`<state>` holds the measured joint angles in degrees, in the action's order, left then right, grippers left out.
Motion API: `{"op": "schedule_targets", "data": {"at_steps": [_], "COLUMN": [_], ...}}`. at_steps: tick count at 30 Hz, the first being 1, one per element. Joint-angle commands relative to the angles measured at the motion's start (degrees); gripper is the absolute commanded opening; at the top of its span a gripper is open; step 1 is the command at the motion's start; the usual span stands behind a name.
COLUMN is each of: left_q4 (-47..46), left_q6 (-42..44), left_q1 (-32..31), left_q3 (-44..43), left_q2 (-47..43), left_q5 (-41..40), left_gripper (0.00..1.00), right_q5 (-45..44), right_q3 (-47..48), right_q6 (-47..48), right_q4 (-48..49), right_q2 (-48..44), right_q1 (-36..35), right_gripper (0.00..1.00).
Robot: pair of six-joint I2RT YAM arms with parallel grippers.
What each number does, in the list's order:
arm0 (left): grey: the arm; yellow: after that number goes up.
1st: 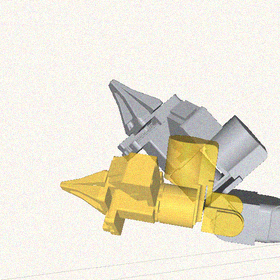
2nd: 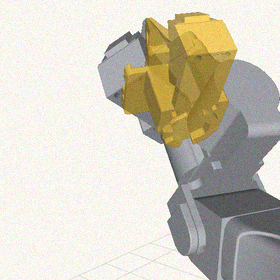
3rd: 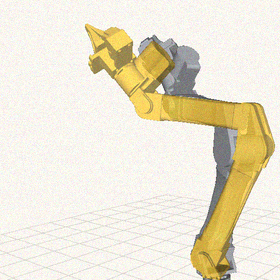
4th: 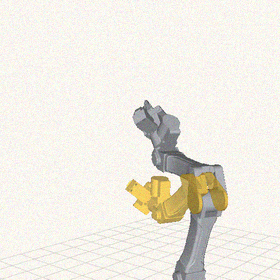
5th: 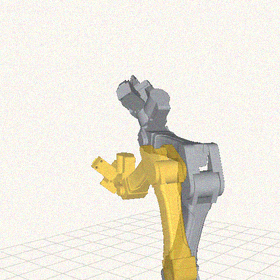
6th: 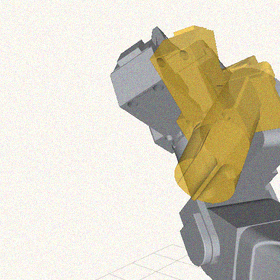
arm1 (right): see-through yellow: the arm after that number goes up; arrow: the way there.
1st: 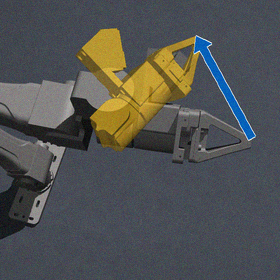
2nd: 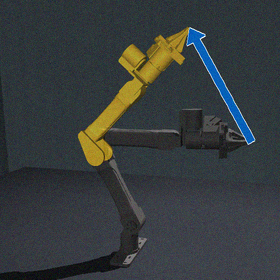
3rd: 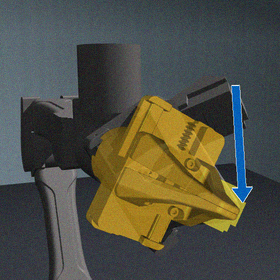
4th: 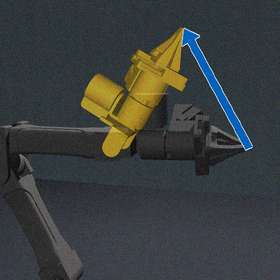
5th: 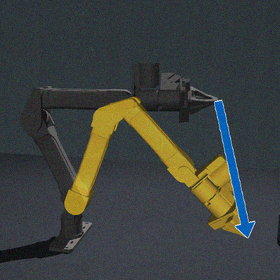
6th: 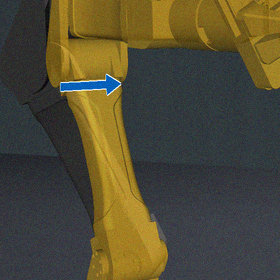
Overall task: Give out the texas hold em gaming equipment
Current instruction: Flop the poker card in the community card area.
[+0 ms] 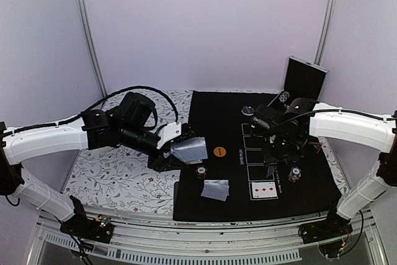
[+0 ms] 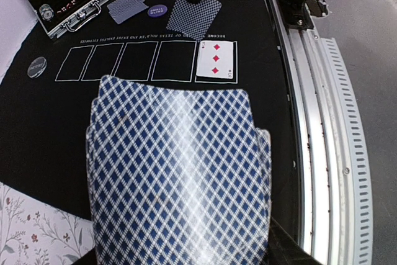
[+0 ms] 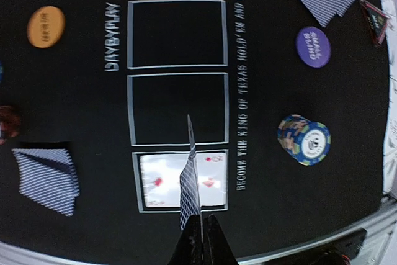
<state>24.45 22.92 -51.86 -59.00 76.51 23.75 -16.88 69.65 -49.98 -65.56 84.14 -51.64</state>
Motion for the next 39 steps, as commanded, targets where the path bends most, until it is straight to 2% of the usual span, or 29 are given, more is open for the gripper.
{"op": "schedule_targets", "data": {"at_steps": [1,11,20,30,39], "left_q4": [-0.97,-0.97,-0.98,-0.91,-0.89], "left_q6": [0.28,0.31,0.38,0.31,0.2], "left_q1": [-0.53,-0.53,-0.53,-0.59,-0.53], "left_q3": [-0.5,-0.46,-0.35,-0.32,-0.24], "left_q2": [-1.41,-1.19,-1.06,-1.06,-1.09], "left_q5": [0.68,0.69,0.6,0.69,0.95], "left_gripper": [0.58,0.58,0.58,0.58,0.58], "right_q5": [-8.23,-11.27,-9.19,-3.89,1.29], "right_q3": [5.54,12.03,19.55,22.03,21.89], "right_q6": [-3.78,1.03,5.0,7.09,5.06], "right_q4": [-12.47,-12.57,-12.41,-8.54,-5.81], "right_q2": [8.18,23.85,35.53,39.42,40.35], "right_q1": [1.33,3.15,2.31,2.48,3.84], "right_gripper": [0.03,0.03,0.02,0.02,0.03]}}
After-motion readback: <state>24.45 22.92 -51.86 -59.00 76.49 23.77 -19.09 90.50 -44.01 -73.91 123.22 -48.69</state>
